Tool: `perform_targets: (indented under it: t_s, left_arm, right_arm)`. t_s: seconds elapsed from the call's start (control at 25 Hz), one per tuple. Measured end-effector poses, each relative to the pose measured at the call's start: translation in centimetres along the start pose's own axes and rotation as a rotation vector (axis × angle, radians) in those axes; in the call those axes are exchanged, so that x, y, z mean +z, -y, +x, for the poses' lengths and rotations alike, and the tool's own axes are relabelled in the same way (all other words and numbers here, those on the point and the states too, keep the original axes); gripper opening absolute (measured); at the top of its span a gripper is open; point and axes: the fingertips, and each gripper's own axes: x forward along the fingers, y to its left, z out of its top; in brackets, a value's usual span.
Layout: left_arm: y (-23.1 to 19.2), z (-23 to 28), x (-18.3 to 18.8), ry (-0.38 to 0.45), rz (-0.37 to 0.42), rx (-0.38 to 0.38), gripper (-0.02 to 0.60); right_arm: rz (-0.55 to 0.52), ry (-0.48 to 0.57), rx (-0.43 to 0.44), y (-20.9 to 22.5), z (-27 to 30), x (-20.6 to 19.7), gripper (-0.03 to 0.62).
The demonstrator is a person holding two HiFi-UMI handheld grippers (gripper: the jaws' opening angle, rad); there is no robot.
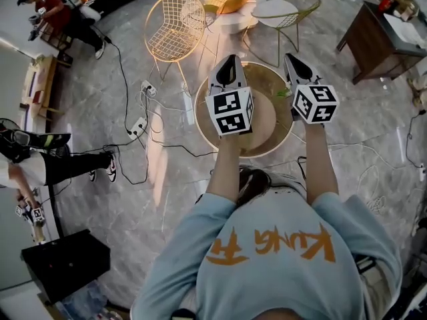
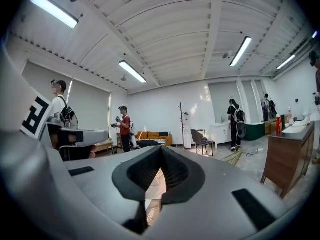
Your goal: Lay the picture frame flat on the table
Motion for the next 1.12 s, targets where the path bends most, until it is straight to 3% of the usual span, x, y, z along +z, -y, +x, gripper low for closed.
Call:
perform_targets:
  t_s: [0.52,1.12]
  left_arm:
    - [0.9,-0.6,2.3,0.048,0.036,-0.007,0.021]
    - [1.5,-1.6,2.0,0.05,0.047,-0.004,0.021]
  right_arm:
    - [-0.06,0.039,-0.011,0.1,-1.3,2.1,-0.003]
    - [-0.065,0.058,0.009,-0.2,-2.5,2.1,-0.003]
